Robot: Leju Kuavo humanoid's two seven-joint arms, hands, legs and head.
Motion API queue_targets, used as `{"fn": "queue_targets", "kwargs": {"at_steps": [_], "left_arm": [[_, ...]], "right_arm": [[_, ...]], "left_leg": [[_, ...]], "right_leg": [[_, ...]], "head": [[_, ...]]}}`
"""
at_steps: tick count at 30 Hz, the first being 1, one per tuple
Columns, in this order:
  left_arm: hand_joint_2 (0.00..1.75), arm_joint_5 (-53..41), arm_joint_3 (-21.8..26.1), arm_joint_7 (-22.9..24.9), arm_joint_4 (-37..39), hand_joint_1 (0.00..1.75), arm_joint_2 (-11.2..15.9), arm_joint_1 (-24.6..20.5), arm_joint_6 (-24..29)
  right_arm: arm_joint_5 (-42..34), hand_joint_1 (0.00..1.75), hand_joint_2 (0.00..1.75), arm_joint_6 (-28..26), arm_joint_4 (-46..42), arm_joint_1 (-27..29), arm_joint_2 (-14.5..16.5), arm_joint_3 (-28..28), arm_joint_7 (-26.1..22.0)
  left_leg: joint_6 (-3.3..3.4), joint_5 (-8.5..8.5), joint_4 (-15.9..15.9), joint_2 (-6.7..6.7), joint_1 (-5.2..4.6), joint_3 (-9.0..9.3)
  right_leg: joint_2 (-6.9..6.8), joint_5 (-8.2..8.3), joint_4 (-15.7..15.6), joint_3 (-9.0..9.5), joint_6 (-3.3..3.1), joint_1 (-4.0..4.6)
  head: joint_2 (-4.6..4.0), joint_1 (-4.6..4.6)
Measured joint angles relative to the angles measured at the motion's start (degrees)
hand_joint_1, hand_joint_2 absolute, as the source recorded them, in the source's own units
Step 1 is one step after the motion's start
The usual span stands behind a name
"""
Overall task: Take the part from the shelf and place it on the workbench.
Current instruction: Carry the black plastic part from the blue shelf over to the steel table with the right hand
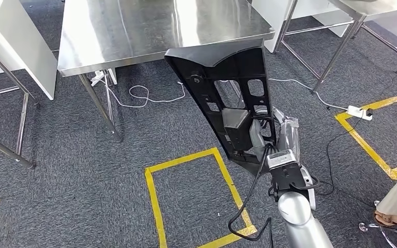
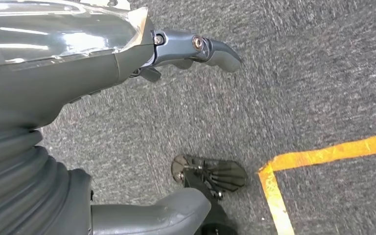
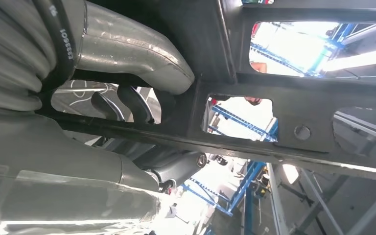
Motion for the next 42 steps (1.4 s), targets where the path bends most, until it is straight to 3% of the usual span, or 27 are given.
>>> {"fn": "queue_targets", "kwargs": {"at_steps": [1,4,6,7,10,11,12,13,15,17,18,20,22,25,26,27,28,30,31,32,33,34,35,37,38,40,42], "left_arm": [[1.75,0.0,0.0,0.0,0.0,0.0,0.0,0.0,0.0],[1.75,0.0,0.0,0.1,0.0,0.0,-0.2,0.1,0.0],[1.75,0.0,0.0,0.1,0.0,0.0,-0.2,0.1,0.0],[1.75,0.0,0.0,0.1,0.0,0.0,-0.2,0.0,0.0],[1.75,0.0,0.0,0.1,0.0,0.0,-0.2,0.1,0.0],[1.75,0.0,0.0,0.1,0.0,0.0,-0.2,0.2,0.0],[1.75,0.0,0.0,0.1,0.0,0.0,-0.2,0.2,0.0],[1.75,0.0,0.0,0.1,0.0,0.0,-0.2,0.3,-0.1],[1.75,0.0,0.0,0.1,0.0,0.0,-0.1,0.3,-0.2],[1.75,0.0,0.0,0.1,0.0,0.0,0.0,0.3,-0.4],[1.75,0.0,0.0,0.0,0.0,0.0,0.1,0.3,-0.5],[1.75,0.1,0.0,0.0,0.0,0.0,0.0,0.3,-0.5],[1.75,0.2,0.0,0.0,0.0,0.0,0.0,0.4,-0.5],[1.75,-0.1,0.0,0.2,0.0,0.0,-0.2,0.3,-0.7],[1.75,-0.4,0.0,0.4,0.0,0.0,-0.3,0.3,-0.7],[1.75,-0.6,0.0,0.7,0.1,0.0,-0.4,0.3,-0.7],[1.75,-0.7,0.0,0.8,0.1,0.0,-0.5,0.3,-0.7],[1.75,-0.8,0.0,1.0,0.2,0.0,-0.7,0.4,-0.7],[1.75,-0.8,0.0,0.9,0.2,0.0,-0.7,0.4,-0.7],[1.75,-0.9,0.0,0.9,0.2,0.0,-0.7,0.4,-0.7],[1.75,-0.9,0.0,0.8,0.2,0.0,-0.7,0.3,-0.7],[1.75,-0.9,0.0,0.7,0.2,0.0,-0.7,0.3,-0.7],[1.75,-0.9,0.0,0.7,0.2,0.0,-0.7,0.3,-0.7],[1.75,-0.9,0.0,0.6,0.2,0.0,-0.7,0.2,-0.7],[1.75,-0.9,0.0,0.6,0.2,0.0,-0.7,0.2,-0.7],[1.75,-0.9,0.0,0.5,0.2,0.0,-0.7,0.1,-0.7],[1.75,-0.9,0.0,0.6,0.2,0.0,-0.7,0.2,-0.7]], "right_arm": [[0.2,1.75,1.75,0.0,0.0,0.1,0.0,0.1,0.1],[0.5,1.75,1.75,-0.1,-0.1,0.5,-0.2,0.3,0.3],[0.6,1.75,1.75,-0.1,-0.3,0.6,-0.2,0.3,0.4],[0.6,1.75,1.75,-0.1,-0.4,0.6,-0.2,0.3,0.4],[0.7,1.75,1.75,-0.1,-0.6,0.7,-0.2,0.3,0.4],[0.7,1.75,1.75,-0.1,-0.6,0.8,-0.2,0.3,0.5],[0.8,1.75,1.75,-0.1,-0.6,0.9,-0.2,0.3,0.5],[0.9,1.75,1.75,-0.1,-0.6,1.0,-0.2,0.3,0.5],[1.0,1.75,1.75,-0.1,-0.6,1.1,-0.2,0.4,0.6],[1.0,1.75,1.75,-0.1,-0.6,1.2,-0.3,0.4,0.6],[1.0,1.75,1.75,-0.1,-0.7,1.3,-0.3,0.4,0.6],[1.0,1.75,1.75,-0.1,-0.8,1.4,-0.4,0.6,0.6],[1.0,1.75,1.75,-0.1,-0.9,1.1,-0.6,0.6,0.6],[0.9,1.75,1.75,-0.2,-0.9,0.8,-1.1,0.7,0.7],[0.8,1.75,1.75,-0.2,-0.9,1.0,-1.5,0.7,0.8],[0.6,1.75,1.75,-0.3,-1.0,1.3,-1.9,0.7,0.8],[0.4,1.75,1.75,-0.3,-1.0,1.6,-2.3,0.7,0.9],[0.0,1.75,1.75,-0.3,-1.1,2.0,-3.2,0.6,0.9],[-0.1,1.75,1.75,-0.4,-1.1,2.1,-3.4,0.6,0.8],[-0.2,1.75,1.75,-0.4,-1.2,2.2,-3.6,0.6,0.8],[-0.3,1.75,1.75,-0.5,-1.3,2.4,-3.7,0.6,0.8],[-0.4,1.75,1.75,-0.5,-1.4,2.5,-3.7,0.6,0.8],[-0.4,1.75,1.75,-0.6,-1.6,2.6,-3.8,0.6,0.8],[-0.4,1.75,1.75,-0.8,-1.8,2.6,-3.9,0.6,0.8],[-0.4,1.75,1.75,-0.9,-1.9,2.6,-3.9,0.6,0.8],[-0.4,1.75,1.75,-1.0,-2.1,2.6,-4.0,0.6,0.8],[-0.4,1.75,1.75,-1.0,-2.1,2.7,-4.0,0.6,0.8]], "left_leg": [[-0.59,-0.25,0.2,-0.02,0.03,-0.03],[-1.92,-0.61,0.4,0.04,0.05,0.02],[-2.29,-1.06,1.9,0.87,0.28,-0.37],[-2.38,-1.8,4.1,1.42,0.33,-1.56],[-2.23,-5.47,14.8,2.22,0.03,-8.24],[-1.96,-5.99,16.8,2.22,-0.16,-9.95],[-1.46,-5.44,16.8,2.22,-0.44,-10.71],[-0.73,-3.72,14.5,2.21,-0.84,-10.22],[1.51,0.87,7.3,2.24,-2.07,-7.51],[3.27,2.3,2.9,2.17,-3.29,-5.57],[3.75,2.07,2.0,2.07,-3.67,-5.12],[4.03,2.13,0.3,1.93,-3.72,-3.45],[4.13,2.35,-0.8,1.9,-3.25,-1.58],[3.78,1.56,-1.1,1.71,-2.6,-0.23],[3.46,1.1,-1.1,1.57,-2.35,0.17],[3.05,0.59,-1.1,1.39,-2.03,0.69],[2.56,0.04,-1.0,1.21,-1.65,1.3],[1.4,-1.29,-0.7,0.97,-0.99,2.56],[0.8,-2.01,-0.5,0.92,-0.86,3.01],[0.25,-2.66,-0.2,0.98,-0.88,3.23],[-0.22,-3.12,-0.1,1.06,-0.93,3.41],[-0.55,-3.43,0.0,1.16,-0.9,3.58],[-0.81,-3.59,0.1,1.29,-0.77,3.65],[-1.2,-3.77,2.7,1.68,-0.48,2.47],[-1.39,-4.18,5.7,1.92,-0.4,0.72],[-1.65,-6.61,13.5,2.18,-0.41,-4.48],[-1.52,-8.76,17.2,2.19,-0.45,-8.4]], "right_leg": [[0.01,0.52,-2.4,1.1,-0.41,0.09],[0.07,0.75,-3.4,1.95,-3.36,0.64],[0.05,0.97,-3.4,2.64,-4.33,0.61],[0.0,0.88,-3.4,2.97,-4.67,0.71],[-0.17,0.16,-3.4,3.55,-5.78,1.52],[-0.18,-0.13,-3.4,3.81,-6.1,1.86],[-0.18,-0.48,-3.5,4.21,-6.35,2.23],[-0.17,-0.88,-3.5,4.75,-6.54,2.59],[-0.19,-1.79,-3.6,5.88,-6.69,3.07],[-0.18,-2.51,-4.1,6.54,-6.42,3.02],[-0.23,-2.58,-4.0,6.93,-6.13,2.95],[-0.31,-2.5,-3.8,7.66,-5.35,2.94],[-0.29,-2.74,-1.0,6.81,-4.67,2.94],[-0.26,-5.48,8.5,0.26,-4.1,2.25],[-0.27,-6.62,10.5,-1.74,-3.85,1.89],[-0.28,-7.07,10.5,-2.91,-3.32,1.45],[-0.29,-6.34,8.7,-3.13,-2.46,0.97],[-0.51,-1.43,1.7,-1.75,0.23,-0.03],[-0.77,0.73,-1.3,-1.04,0.73,-0.2],[-0.96,2.35,-3.0,-0.43,0.41,-0.18],[-1.1,2.99,-3.4,-0.26,-0.56,-0.05],[-1.02,2.75,-3.4,-0.03,-1.92,0.12],[-0.85,2.81,-3.4,0.36,-2.83,0.12],[-0.66,2.41,-3.5,1.18,-3.97,0.07],[-0.61,2.11,-3.5,1.64,-4.45,0.12],[-0.58,1.22,-3.5,2.48,-5.15,0.48],[-0.45,0.15,-3.5,3.58,-5.42,0.92]], "head": [[0.0,0.06],[0.0,-0.06],[0.0,-0.16],[0.0,-0.2],[0.0,-0.25],[0.0,-0.26],[0.0,-0.27],[0.0,-0.26],[0.0,-0.04],[0.0,0.38],[0.0,0.55],[0.0,0.34],[0.0,0.37],[0.0,0.37],[0.0,0.34],[0.0,0.37],[0.0,0.38],[0.0,0.53],[0.0,0.73],[0.0,0.84],[0.0,0.87],[0.0,0.78],[0.0,0.57],[0.0,0.42],[0.0,0.36],[0.0,0.25],[0.0,0.23]]}}
